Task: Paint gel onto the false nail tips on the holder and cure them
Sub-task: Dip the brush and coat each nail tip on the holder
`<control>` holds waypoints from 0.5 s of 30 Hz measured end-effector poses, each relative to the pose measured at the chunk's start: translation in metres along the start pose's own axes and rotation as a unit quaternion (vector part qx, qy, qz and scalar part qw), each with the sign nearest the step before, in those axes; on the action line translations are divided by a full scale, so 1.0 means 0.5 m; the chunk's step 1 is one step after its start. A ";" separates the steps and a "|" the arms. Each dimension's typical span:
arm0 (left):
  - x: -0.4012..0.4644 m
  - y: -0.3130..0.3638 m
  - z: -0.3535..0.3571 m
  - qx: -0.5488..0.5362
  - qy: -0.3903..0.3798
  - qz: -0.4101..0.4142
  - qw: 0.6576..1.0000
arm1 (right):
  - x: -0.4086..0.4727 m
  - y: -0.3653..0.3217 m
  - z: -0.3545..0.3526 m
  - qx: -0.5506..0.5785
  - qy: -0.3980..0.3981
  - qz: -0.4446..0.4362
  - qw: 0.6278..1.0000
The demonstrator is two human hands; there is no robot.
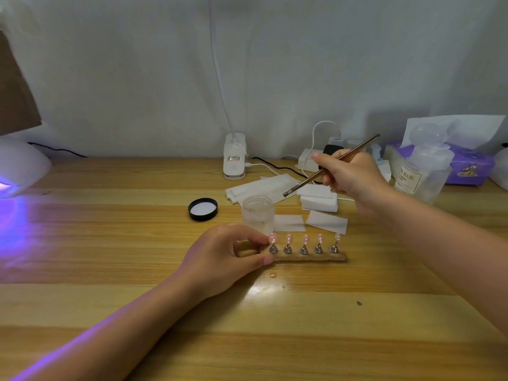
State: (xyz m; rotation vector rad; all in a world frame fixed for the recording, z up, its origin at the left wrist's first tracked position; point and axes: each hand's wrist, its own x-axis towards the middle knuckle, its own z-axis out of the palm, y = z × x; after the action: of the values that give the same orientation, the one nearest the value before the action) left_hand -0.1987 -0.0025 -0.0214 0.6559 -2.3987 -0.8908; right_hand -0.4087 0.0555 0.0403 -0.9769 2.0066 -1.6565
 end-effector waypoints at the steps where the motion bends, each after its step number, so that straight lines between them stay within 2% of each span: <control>1: -0.001 0.000 0.000 -0.001 0.000 0.001 1.000 | -0.008 0.001 -0.005 0.014 0.009 -0.019 1.000; 4: -0.004 0.002 -0.001 -0.007 -0.003 0.006 1.000 | -0.051 0.004 -0.019 0.053 0.005 -0.102 0.993; 6: -0.006 0.003 -0.001 -0.020 0.001 0.014 1.000 | -0.095 0.010 -0.030 0.048 -0.008 -0.188 0.981; 8: -0.006 0.004 -0.002 -0.032 0.007 0.019 0.999 | -0.137 0.024 -0.041 0.005 -0.022 -0.307 0.952; 10: -0.006 0.005 -0.002 -0.031 0.010 0.026 0.999 | -0.171 0.054 -0.044 -0.068 -0.045 -0.419 0.904; 15: -0.005 0.006 0.000 -0.031 0.015 0.040 0.999 | -0.209 0.098 -0.029 -0.169 -0.010 -0.502 0.848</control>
State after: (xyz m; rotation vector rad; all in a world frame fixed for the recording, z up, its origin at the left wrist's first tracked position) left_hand -0.1974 0.0009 -0.0200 0.5427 -2.3429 -0.9108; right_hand -0.3592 0.1429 -0.0186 -2.4686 1.8926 -1.6678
